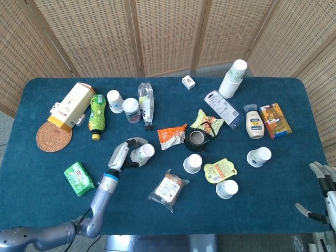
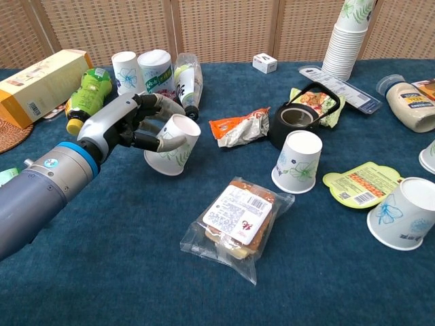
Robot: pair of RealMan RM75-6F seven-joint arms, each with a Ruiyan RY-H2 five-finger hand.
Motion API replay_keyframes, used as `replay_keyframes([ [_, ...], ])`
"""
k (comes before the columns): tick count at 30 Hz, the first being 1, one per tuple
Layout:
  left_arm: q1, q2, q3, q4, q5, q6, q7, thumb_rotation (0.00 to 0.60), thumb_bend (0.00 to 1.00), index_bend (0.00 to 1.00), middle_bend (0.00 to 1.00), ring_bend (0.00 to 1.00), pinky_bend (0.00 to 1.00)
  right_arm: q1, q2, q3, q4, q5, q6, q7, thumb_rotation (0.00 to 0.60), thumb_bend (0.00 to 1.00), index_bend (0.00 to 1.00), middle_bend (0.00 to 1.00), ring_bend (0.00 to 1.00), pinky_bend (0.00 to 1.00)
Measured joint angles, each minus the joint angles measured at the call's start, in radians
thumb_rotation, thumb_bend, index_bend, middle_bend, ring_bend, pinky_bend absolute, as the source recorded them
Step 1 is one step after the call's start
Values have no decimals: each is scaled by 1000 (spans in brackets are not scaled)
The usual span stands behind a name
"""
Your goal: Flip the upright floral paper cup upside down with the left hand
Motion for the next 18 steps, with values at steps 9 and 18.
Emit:
replay_keyframes([
  [9,18,12,16,8,24,2,31,600,325,300,0,0,4,-1,-1,0,-1,0,2,-5,600,22,0,0,0,0],
  [18,38,42,51,9,120,76,69,600,325,281,0,0,0,-1,-1,0,-3,-2,4,-8,600,23,0,0,0,0],
])
